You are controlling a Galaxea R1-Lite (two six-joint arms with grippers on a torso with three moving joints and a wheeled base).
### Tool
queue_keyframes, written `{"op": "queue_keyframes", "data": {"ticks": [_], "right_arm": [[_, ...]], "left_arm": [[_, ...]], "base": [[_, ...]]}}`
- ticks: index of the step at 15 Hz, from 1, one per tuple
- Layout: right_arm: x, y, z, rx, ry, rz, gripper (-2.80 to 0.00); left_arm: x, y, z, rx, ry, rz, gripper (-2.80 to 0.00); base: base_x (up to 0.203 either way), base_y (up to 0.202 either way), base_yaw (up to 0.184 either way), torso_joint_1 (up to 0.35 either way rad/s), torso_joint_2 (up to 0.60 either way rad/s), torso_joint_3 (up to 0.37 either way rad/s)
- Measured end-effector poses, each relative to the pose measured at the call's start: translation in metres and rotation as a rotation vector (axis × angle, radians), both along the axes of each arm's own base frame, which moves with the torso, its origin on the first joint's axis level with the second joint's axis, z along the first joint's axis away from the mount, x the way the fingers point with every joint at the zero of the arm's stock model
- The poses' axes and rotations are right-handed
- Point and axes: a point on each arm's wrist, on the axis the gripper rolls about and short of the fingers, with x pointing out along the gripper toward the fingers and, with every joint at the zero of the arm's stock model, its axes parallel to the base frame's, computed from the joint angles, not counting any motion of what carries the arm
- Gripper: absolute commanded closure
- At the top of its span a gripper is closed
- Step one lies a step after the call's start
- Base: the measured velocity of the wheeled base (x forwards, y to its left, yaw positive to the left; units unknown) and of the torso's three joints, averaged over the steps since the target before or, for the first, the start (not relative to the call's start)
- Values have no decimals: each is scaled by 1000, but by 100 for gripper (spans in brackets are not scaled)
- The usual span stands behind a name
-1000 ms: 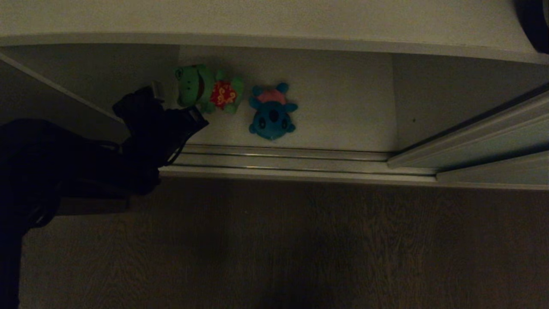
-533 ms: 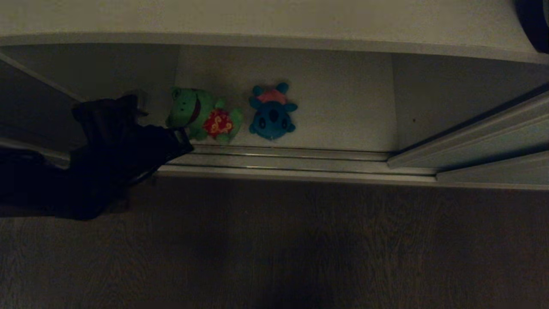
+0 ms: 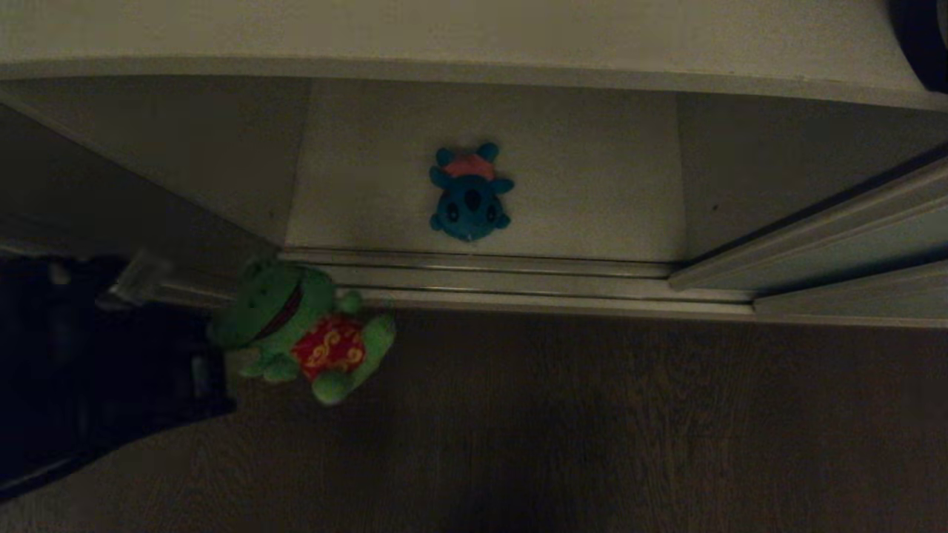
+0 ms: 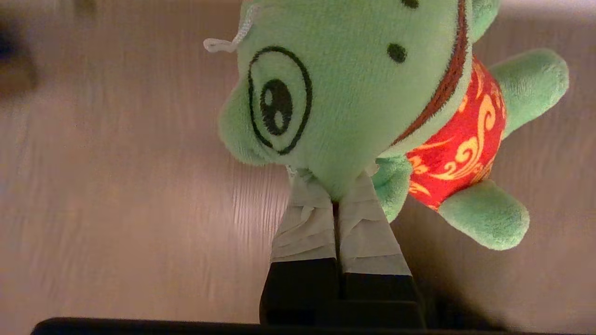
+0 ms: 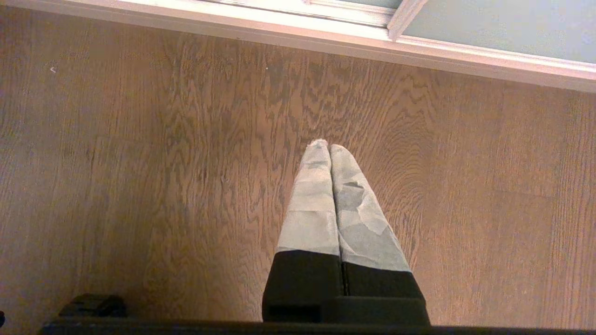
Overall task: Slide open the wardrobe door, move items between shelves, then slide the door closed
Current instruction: Place the green doll on the higher shelf
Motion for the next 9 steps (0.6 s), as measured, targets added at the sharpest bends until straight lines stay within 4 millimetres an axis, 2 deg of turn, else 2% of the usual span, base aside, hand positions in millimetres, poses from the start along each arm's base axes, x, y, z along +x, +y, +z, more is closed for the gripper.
{"op": "queue_keyframes", "data": {"ticks": [5,9], "right_arm": [[0,0,0,0,0,0,0],[0,0,0,0,0,1,0]], "left_arm": [[-99,15,-10,12,-53,30,0],[-164,21,-24,22,-137,79,0]], "base": [[0,0,0,0,0,0],[0,0,0,0,0,0]]}}
